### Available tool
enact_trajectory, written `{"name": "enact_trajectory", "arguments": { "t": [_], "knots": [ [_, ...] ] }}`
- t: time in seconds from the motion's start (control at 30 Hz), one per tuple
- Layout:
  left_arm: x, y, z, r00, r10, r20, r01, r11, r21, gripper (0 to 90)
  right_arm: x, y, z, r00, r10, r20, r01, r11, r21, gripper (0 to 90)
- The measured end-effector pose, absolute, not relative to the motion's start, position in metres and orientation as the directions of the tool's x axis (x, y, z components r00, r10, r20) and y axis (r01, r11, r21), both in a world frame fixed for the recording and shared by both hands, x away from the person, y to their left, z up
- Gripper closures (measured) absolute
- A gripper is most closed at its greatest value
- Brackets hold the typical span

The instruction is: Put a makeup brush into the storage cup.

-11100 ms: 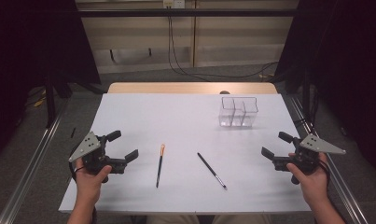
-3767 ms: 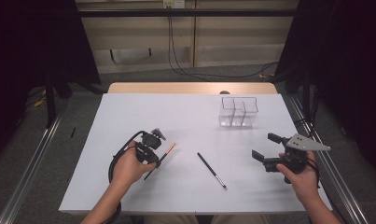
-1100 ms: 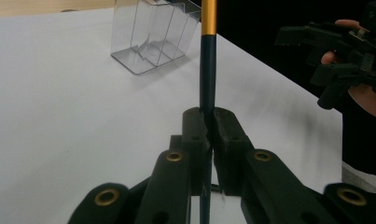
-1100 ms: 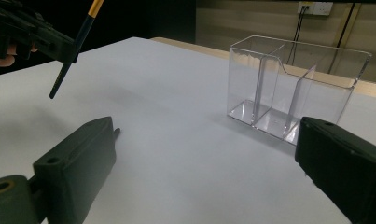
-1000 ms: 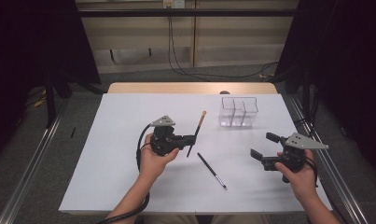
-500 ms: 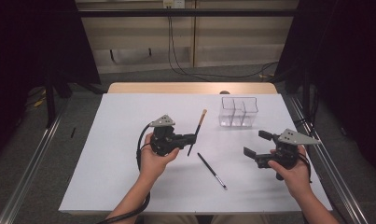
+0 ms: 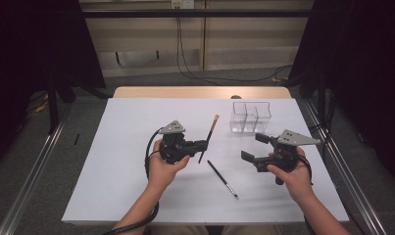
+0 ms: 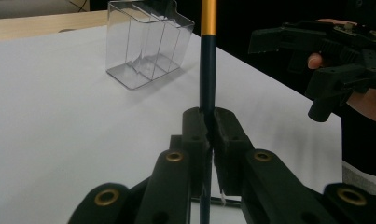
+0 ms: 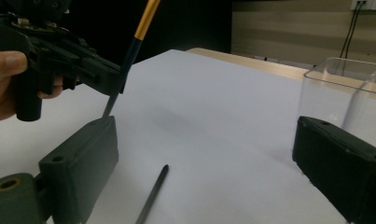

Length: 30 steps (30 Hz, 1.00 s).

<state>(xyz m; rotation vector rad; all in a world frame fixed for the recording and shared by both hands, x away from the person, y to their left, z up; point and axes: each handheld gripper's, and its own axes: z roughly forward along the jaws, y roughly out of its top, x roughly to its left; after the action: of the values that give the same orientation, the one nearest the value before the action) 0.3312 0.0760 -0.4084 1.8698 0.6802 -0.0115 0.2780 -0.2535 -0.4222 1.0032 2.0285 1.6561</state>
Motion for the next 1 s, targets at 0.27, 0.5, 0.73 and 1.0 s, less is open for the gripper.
{"name": "enact_trajectory", "arguments": {
  "t": [0.27, 0.5, 0.73, 1.0],
  "knots": [
    [0.329, 0.072, -0.408, 0.843, 0.436, -0.317, 0.449, -0.244, 0.86, 84.2, 0.284, -0.24, -0.419, -0.716, 0.67, 0.198, 0.315, 0.057, 0.947, 16.1],
    [0.328, 0.071, -0.408, 0.846, 0.433, -0.313, 0.442, -0.239, 0.865, 84.2, 0.288, -0.229, -0.421, -0.738, 0.646, 0.197, 0.321, 0.08, 0.944, 28.1],
    [0.328, 0.068, -0.409, 0.848, 0.427, -0.314, 0.442, -0.241, 0.864, 84.2, 0.291, -0.222, -0.419, -0.749, 0.632, 0.199, 0.307, 0.066, 0.949, 30.8],
    [0.328, 0.066, -0.41, 0.853, 0.422, -0.308, 0.434, -0.242, 0.868, 84.2, 0.296, -0.211, -0.414, -0.75, 0.62, 0.231, 0.314, 0.026, 0.949, 37.1]
  ]
}}
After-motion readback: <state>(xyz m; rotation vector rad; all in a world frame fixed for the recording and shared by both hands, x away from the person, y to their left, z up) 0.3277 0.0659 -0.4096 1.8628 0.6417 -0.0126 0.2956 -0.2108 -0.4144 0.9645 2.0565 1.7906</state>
